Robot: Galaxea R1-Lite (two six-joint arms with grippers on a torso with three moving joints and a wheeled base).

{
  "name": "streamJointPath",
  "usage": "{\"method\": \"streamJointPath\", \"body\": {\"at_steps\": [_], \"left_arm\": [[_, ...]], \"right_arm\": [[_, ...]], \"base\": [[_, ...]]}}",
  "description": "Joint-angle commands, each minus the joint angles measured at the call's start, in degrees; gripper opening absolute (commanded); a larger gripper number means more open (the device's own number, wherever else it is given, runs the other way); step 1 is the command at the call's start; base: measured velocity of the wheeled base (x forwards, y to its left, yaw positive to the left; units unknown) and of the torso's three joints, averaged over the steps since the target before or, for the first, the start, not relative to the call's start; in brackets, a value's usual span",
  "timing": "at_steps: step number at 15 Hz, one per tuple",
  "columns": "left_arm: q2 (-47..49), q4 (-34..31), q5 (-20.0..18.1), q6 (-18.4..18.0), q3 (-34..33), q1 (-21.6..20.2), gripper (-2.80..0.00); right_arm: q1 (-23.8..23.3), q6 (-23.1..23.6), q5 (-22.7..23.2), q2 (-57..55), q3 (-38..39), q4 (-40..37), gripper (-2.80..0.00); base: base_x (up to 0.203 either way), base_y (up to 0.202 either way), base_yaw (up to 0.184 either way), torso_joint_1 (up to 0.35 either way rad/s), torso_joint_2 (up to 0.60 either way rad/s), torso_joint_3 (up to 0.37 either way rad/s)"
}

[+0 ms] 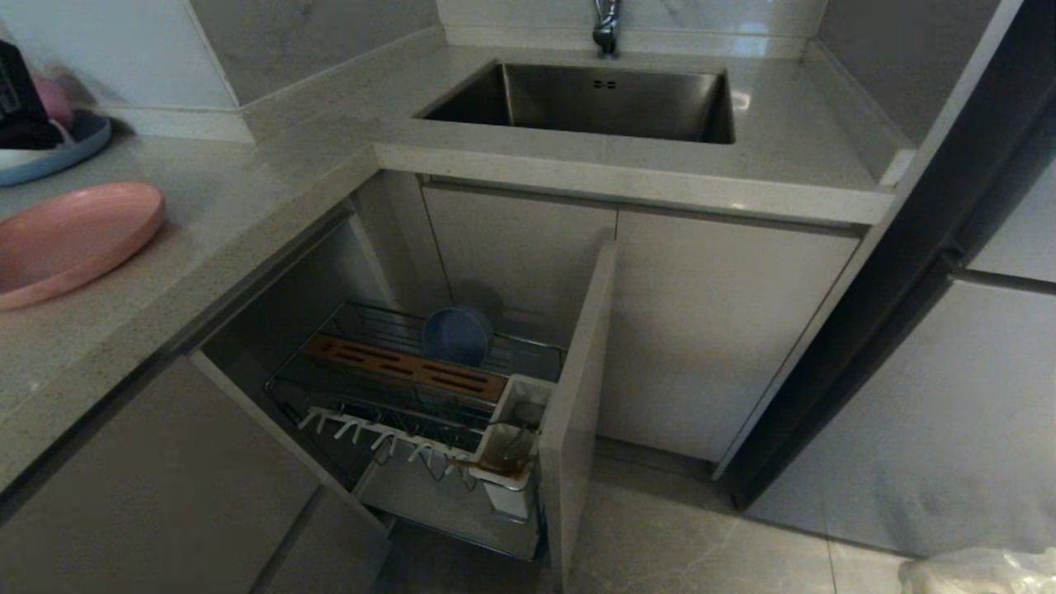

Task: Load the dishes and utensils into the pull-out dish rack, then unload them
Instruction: Pick up the plate and place it in the cupboard

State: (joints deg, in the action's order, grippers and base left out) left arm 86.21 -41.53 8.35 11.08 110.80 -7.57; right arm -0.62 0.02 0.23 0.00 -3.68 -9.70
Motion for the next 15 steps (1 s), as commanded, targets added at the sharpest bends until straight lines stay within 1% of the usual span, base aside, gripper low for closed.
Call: {"method": "streamJointPath", "body": {"at_steps": [1, 2, 4, 5, 7, 9, 10, 11, 15], "left_arm": [[3.09, 1.11, 2.68, -0.92, 0.03, -1.10, -2.80], [4.57, 1.98, 3.66, -1.09, 0.05, -1.12, -2.80], [7.29, 3.47, 3.98, -0.82, 0.08, -1.13, -2.80], [8.34, 3.69, 3.96, -0.27, 0.10, -1.13, -2.80], [10.07, 3.83, 3.96, 2.26, 0.20, -1.18, -2.80], [10.98, 4.08, 3.96, 2.45, 0.27, -1.54, -2.80], [11.03, 4.52, 3.99, 2.45, 0.22, -1.57, -2.43], [11.01, 5.42, 4.10, 2.41, 0.28, -1.57, 0.00], [10.82, 5.98, 4.13, 2.36, 0.21, -1.57, 0.00]], "right_arm": [[0.01, -0.02, 0.03, 0.00, -0.01, -0.05, -2.80], [0.01, 0.05, 0.03, 0.00, -0.01, -0.05, -2.80], [0.09, 0.01, 0.03, 0.00, -0.01, -0.05, -2.80], [0.01, 0.02, 0.03, 0.00, -0.01, -0.05, -2.80], [0.01, -0.02, 0.03, 0.00, -0.01, -0.05, -2.80], [0.01, 0.05, 0.03, 0.00, -0.01, -0.05, -2.80], [0.01, -0.02, 0.03, 0.00, -0.01, -0.05, -2.80], [0.01, 0.01, 0.03, 0.00, -0.01, -0.05, -2.80], [0.01, -0.02, 0.03, 0.00, -0.01, -0.05, -2.80]], "base": [[0.000, 0.000, 0.000, 0.000, 0.00, 0.000], [0.000, 0.000, 0.000, 0.000, 0.00, 0.000], [0.000, 0.000, 0.000, 0.000, 0.00, 0.000], [0.000, 0.000, 0.000, 0.000, 0.00, 0.000], [0.000, 0.000, 0.000, 0.000, 0.00, 0.000], [0.000, 0.000, 0.000, 0.000, 0.00, 0.000], [0.000, 0.000, 0.000, 0.000, 0.00, 0.000], [0.000, 0.000, 0.000, 0.000, 0.00, 0.000], [0.000, 0.000, 0.000, 0.000, 0.00, 0.000]]}}
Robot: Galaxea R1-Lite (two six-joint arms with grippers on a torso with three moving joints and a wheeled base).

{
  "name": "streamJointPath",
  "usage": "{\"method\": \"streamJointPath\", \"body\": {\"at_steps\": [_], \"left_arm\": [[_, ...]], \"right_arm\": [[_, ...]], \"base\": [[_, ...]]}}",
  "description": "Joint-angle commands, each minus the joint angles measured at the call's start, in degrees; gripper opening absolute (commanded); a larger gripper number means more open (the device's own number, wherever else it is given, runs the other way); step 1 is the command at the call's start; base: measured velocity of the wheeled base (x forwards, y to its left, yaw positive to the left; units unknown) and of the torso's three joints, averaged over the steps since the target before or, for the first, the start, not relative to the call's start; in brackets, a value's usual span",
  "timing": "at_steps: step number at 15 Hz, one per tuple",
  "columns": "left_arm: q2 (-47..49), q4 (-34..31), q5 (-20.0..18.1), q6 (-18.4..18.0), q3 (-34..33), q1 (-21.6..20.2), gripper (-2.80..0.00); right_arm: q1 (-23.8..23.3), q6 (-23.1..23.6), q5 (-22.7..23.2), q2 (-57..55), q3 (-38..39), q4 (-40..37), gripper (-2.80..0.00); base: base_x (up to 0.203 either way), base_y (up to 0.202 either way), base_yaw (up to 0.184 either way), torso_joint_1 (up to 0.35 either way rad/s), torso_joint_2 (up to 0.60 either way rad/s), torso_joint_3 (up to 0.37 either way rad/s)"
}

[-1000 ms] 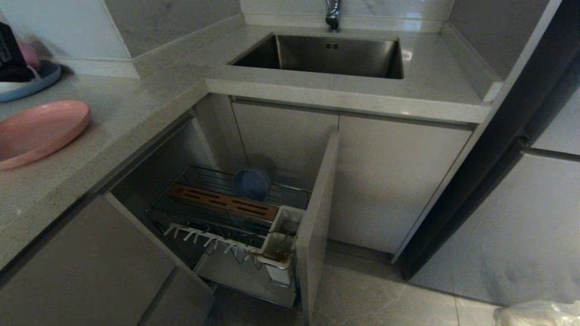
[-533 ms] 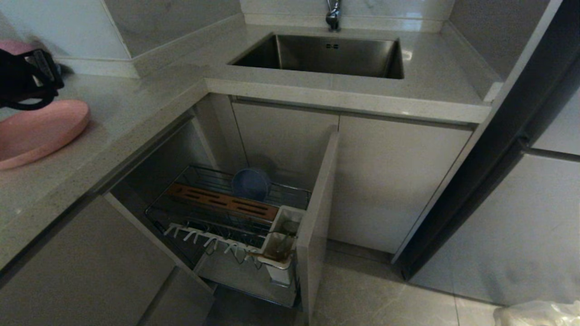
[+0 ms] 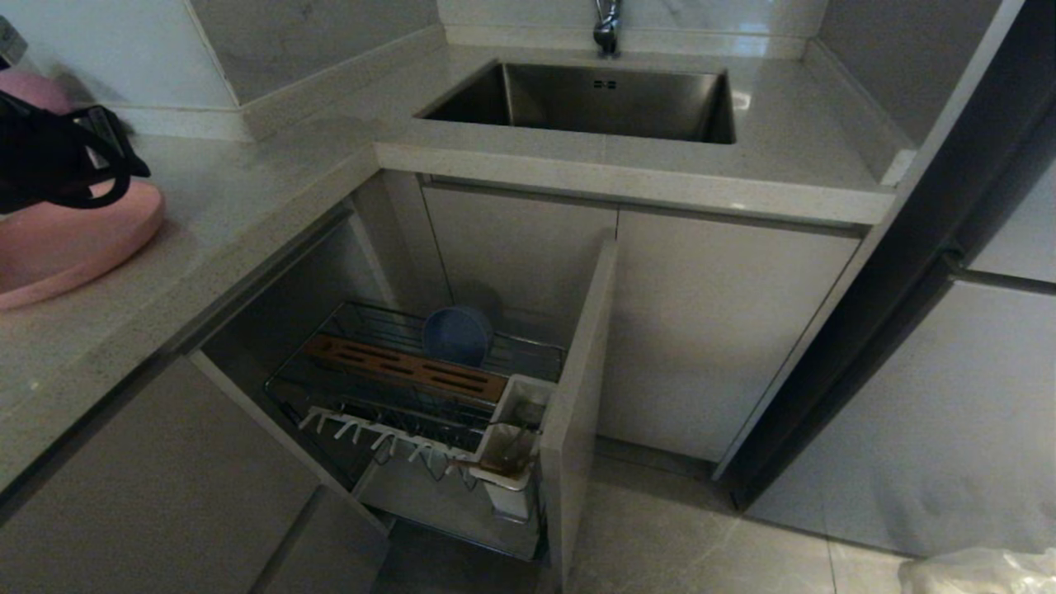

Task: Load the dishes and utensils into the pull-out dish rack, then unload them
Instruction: Pick up the plate and place it in the cupboard

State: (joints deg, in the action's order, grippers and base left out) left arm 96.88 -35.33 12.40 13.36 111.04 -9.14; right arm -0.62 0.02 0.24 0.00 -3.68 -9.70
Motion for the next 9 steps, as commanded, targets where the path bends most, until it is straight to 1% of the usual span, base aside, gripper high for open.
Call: {"method": "streamJointPath", "body": {"at_steps": [1, 9], "left_arm": [[0.53, -0.33, 0.08, 0.09, -0.04, -0.19, 0.00], [2.70, -0.79, -0.09, 0.35, -0.13, -2.55, 0.00]], "right_arm": [[0.04, 0.03, 0.02, 0.00, -0.01, -0.05, -2.80], [0.01, -0.01, 0.02, 0.00, -0.01, -0.05, -2.80]], "base": [[0.000, 0.000, 0.000, 0.000, 0.00, 0.000], [0.000, 0.000, 0.000, 0.000, 0.00, 0.000]]}}
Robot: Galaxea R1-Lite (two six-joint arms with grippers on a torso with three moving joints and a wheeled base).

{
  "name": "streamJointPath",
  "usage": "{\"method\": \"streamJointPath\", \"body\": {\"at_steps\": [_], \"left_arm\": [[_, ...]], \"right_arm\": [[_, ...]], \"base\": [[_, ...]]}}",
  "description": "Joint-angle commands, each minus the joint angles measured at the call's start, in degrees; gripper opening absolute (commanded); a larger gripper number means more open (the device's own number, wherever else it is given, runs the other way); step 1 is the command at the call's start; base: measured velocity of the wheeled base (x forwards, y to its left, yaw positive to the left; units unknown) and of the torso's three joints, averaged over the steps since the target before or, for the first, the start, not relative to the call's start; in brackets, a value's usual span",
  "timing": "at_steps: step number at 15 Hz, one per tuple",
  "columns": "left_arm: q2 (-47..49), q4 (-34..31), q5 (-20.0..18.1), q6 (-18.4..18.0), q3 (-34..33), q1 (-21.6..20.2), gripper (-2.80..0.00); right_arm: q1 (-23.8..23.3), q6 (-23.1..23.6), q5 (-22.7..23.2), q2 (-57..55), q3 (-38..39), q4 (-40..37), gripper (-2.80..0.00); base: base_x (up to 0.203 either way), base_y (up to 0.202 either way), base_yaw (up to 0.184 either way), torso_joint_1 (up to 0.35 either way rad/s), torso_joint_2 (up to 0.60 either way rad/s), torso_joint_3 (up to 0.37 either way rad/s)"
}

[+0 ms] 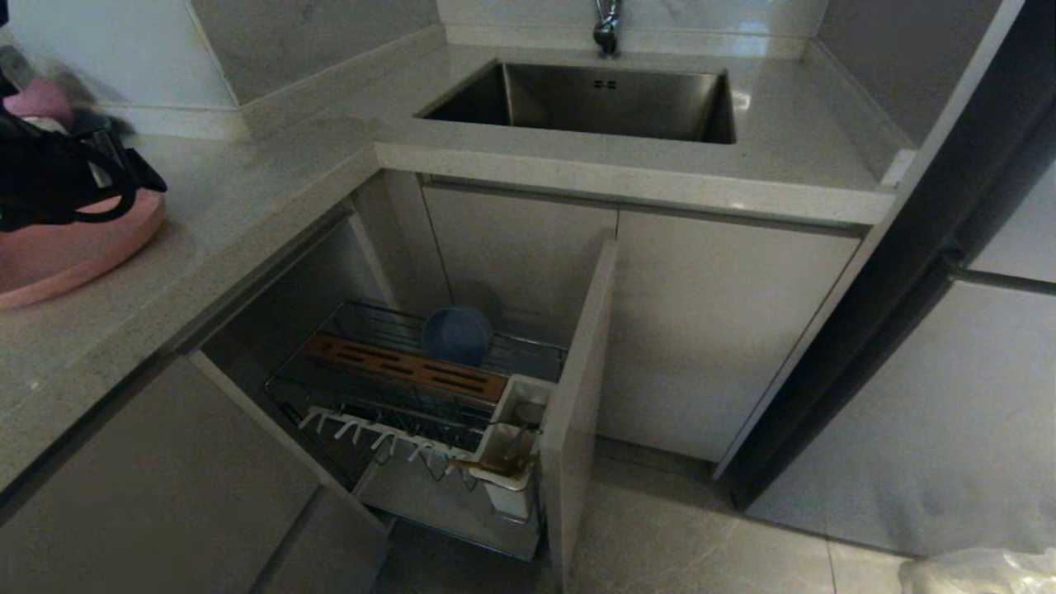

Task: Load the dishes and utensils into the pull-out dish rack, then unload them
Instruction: Pick up the plate and place it in the cupboard

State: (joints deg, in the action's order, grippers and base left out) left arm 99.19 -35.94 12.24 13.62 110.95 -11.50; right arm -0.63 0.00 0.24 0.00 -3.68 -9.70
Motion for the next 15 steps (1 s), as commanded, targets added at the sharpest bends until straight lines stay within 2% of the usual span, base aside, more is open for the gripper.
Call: {"method": "streamJointPath", "body": {"at_steps": [1, 9, 10, 11, 15], "left_arm": [[0.56, -0.19, 0.07, 0.18, -0.12, -0.19, 0.00], [0.37, -0.85, 0.15, 0.63, -0.47, -0.72, 0.00], [0.24, -1.77, 0.15, 1.08, -0.47, -0.80, -0.29], [0.21, -2.53, 0.15, 1.57, -0.47, -0.81, -2.80], [-0.25, -2.91, 0.15, 1.76, -0.37, -0.98, -2.80]], "right_arm": [[0.02, 0.08, 0.02, 0.00, -0.01, -0.05, -2.80], [0.02, 0.00, 0.02, 0.00, -0.01, -0.05, -2.80], [0.02, 0.02, 0.02, 0.00, -0.01, -0.05, -2.80], [0.02, 0.00, 0.02, 0.00, -0.01, -0.05, -2.80], [0.06, 0.05, 0.02, 0.00, -0.01, -0.05, -2.80]], "base": [[0.000, 0.000, 0.000, 0.000, 0.00, 0.000], [0.000, 0.000, 0.000, 0.000, 0.00, 0.000], [0.000, 0.000, 0.000, 0.000, 0.00, 0.000], [0.000, 0.000, 0.000, 0.000, 0.00, 0.000], [0.000, 0.000, 0.000, 0.000, 0.00, 0.000]]}}
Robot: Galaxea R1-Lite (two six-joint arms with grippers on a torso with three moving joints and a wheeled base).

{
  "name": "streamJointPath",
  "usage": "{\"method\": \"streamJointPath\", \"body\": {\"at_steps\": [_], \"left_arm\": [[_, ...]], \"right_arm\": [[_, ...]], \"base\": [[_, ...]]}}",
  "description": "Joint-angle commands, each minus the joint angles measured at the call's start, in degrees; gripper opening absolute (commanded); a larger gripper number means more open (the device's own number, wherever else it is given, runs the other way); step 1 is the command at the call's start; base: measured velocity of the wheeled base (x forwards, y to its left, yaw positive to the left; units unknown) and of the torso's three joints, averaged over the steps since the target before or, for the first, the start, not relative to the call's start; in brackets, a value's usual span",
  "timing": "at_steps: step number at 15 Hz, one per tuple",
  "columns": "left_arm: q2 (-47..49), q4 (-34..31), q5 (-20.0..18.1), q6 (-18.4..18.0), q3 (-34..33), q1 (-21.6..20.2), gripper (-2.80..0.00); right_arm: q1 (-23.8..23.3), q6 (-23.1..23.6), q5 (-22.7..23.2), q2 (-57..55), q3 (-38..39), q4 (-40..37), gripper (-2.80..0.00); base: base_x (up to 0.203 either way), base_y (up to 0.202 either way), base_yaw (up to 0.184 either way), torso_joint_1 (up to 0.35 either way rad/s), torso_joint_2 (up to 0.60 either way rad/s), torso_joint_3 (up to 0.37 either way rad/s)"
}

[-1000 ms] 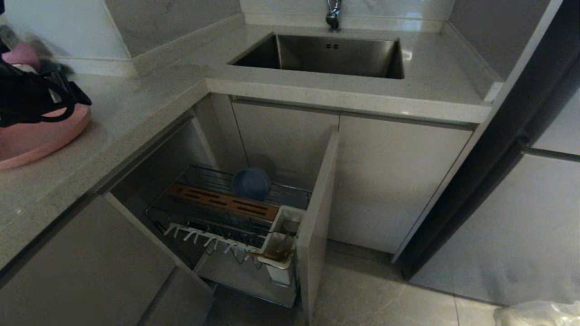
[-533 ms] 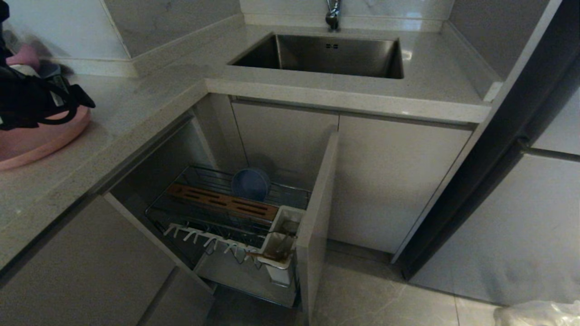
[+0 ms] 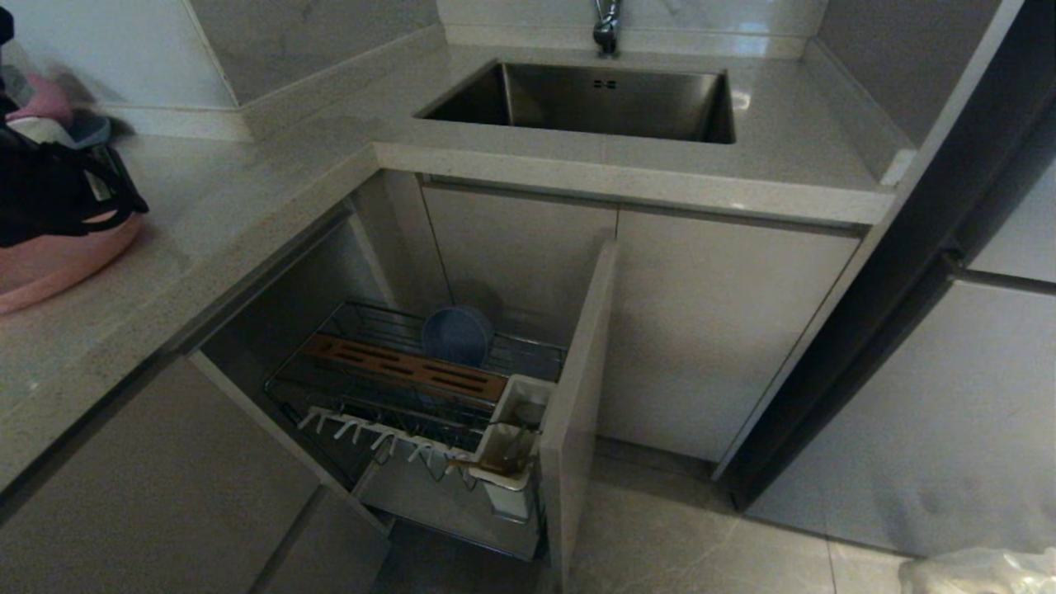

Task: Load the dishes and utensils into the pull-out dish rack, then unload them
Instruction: Pick up the plate and place it in the cupboard

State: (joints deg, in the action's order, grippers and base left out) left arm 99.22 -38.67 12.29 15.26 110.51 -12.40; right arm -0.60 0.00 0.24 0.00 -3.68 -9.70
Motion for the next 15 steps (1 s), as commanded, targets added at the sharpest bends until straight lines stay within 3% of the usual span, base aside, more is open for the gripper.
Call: {"method": "streamJointPath", "body": {"at_steps": [1, 10, 15], "left_arm": [[-0.43, -0.18, 0.10, 0.12, 0.06, 0.09, -2.80], [-5.10, -0.18, 0.14, 0.01, 0.26, 0.09, -2.80], [-13.11, -0.26, 0.35, -3.52, 0.41, 1.13, -2.80]], "right_arm": [[-0.02, 0.02, 0.02, 0.00, -0.01, -0.05, -2.80], [-0.02, 0.01, 0.02, 0.00, -0.01, -0.05, -2.80], [0.02, 0.03, 0.02, 0.00, -0.01, -0.05, -2.80]], "base": [[0.000, 0.000, 0.000, 0.000, 0.00, 0.000], [0.000, 0.000, 0.000, 0.000, 0.00, 0.000], [0.000, 0.000, 0.000, 0.000, 0.00, 0.000]]}}
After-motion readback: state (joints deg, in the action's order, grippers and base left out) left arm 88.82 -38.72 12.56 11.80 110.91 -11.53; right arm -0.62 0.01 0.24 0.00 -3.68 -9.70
